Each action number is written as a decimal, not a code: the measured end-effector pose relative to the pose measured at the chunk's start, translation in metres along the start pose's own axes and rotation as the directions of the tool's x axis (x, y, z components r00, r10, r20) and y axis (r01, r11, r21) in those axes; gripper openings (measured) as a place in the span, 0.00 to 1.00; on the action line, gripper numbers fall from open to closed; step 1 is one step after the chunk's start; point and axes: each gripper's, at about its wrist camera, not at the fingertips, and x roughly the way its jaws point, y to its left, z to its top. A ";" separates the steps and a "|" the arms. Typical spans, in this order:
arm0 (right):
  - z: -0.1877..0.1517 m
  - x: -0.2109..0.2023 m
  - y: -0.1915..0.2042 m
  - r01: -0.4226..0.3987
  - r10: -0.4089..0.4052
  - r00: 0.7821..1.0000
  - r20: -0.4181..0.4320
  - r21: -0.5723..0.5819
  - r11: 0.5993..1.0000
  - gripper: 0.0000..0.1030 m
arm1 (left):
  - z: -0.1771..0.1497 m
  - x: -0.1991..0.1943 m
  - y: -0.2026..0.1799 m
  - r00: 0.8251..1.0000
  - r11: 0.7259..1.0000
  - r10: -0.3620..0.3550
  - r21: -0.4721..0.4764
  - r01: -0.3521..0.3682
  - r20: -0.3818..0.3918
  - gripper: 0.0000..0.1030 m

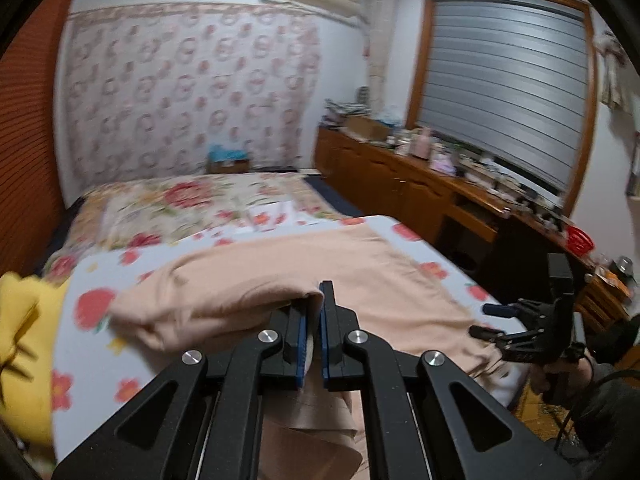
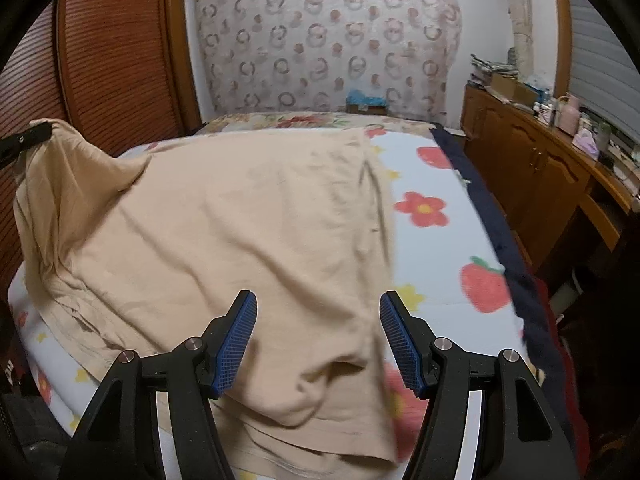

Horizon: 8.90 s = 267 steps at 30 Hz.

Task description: Fold small clothes

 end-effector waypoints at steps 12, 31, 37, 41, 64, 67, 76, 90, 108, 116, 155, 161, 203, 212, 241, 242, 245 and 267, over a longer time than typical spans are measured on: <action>-0.006 -0.011 -0.024 0.009 -0.011 0.999 0.033 0.043 0.999 0.64 | 0.050 0.022 -0.085 0.983 0.976 -0.185 0.116 0.185 -0.014 0.06; 0.006 0.000 -0.016 -0.028 0.027 0.998 0.053 0.010 1.000 0.64 | -0.010 0.030 -0.061 0.990 0.993 -0.061 0.097 0.074 -0.129 0.65; 0.012 0.012 0.001 -0.074 0.074 0.997 0.035 -0.017 0.997 0.64 | -0.035 0.022 -0.024 0.989 0.998 0.027 0.055 -0.019 -0.143 0.65; 0.012 0.027 0.010 -0.106 0.106 0.994 -0.012 -0.035 0.994 0.64 | -0.045 0.021 -0.009 0.986 0.997 0.074 0.044 -0.068 -0.151 0.65; 0.038 -0.011 0.013 -0.126 0.135 0.989 0.061 -0.134 0.983 0.09 | -0.055 0.008 0.000 0.992 0.996 0.086 0.011 -0.086 -0.094 0.73; 0.028 0.002 0.010 -0.109 0.111 0.994 0.008 -0.132 0.985 0.09 | -0.054 0.008 0.000 0.991 0.995 0.095 0.009 -0.095 -0.090 0.73; 0.015 0.022 0.004 -0.064 0.058 0.996 -0.065 -0.101 0.993 0.18 | -0.054 0.011 0.001 0.988 0.993 0.118 0.009 -0.118 -0.094 0.73; 0.026 -0.008 0.003 -0.040 0.040 0.999 0.001 -0.105 0.994 0.40 | -0.054 0.008 0.002 0.987 0.991 0.132 0.020 -0.130 -0.097 0.73; 0.096 0.079 0.108 -0.271 0.249 0.962 -0.109 -0.292 0.917 0.49 | -0.060 -0.009 0.034 0.977 0.981 0.191 -0.018 -0.193 -0.093 0.73; 0.100 0.136 0.148 -0.351 0.279 0.930 -0.240 -0.354 0.867 0.49 | -0.068 -0.008 0.043 0.975 0.980 0.194 -0.032 -0.198 -0.110 0.73; 0.199 0.211 0.006 0.180 -0.207 0.965 -0.163 -0.164 0.970 0.06 | -0.084 0.014 0.030 0.971 0.986 0.159 -0.014 -0.164 -0.178 0.73; 0.186 0.194 0.007 0.165 -0.186 0.971 -0.151 -0.143 0.976 0.29 | -0.083 0.017 0.024 0.972 0.988 0.152 -0.010 -0.157 -0.182 0.73; 0.002 0.012 -0.008 -0.064 0.036 0.988 -0.150 -0.188 0.980 0.03 | -0.089 0.049 -0.034 0.963 0.997 0.046 0.064 -0.030 -0.265 0.73; -0.003 -0.017 -0.003 0.004 -0.043 0.986 -0.160 -0.235 0.972 0.03 | -0.090 0.047 -0.036 0.964 0.997 0.049 0.062 -0.034 -0.263 0.73; -0.007 0.018 -0.011 0.024 -0.028 0.992 -0.123 -0.036 0.999 0.62 | -0.109 0.036 -0.036 0.948 0.999 -0.014 0.028 0.024 -0.318 0.52; -0.009 0.017 -0.013 0.017 -0.019 0.992 -0.124 -0.022 1.000 0.62 | -0.109 0.036 -0.037 0.947 0.999 -0.029 0.023 0.038 -0.319 0.46; -0.013 0.015 -0.012 -0.001 -0.002 0.992 -0.126 -0.017 1.000 0.62 | -0.110 0.035 -0.043 0.946 0.998 -0.035 0.040 0.050 -0.321 0.44; -0.017 0.009 0.010 -0.118 0.107 0.985 -0.135 -0.077 0.990 0.08 | -0.116 0.035 -0.054 0.930 0.992 -0.087 0.056 0.115 -0.356 0.20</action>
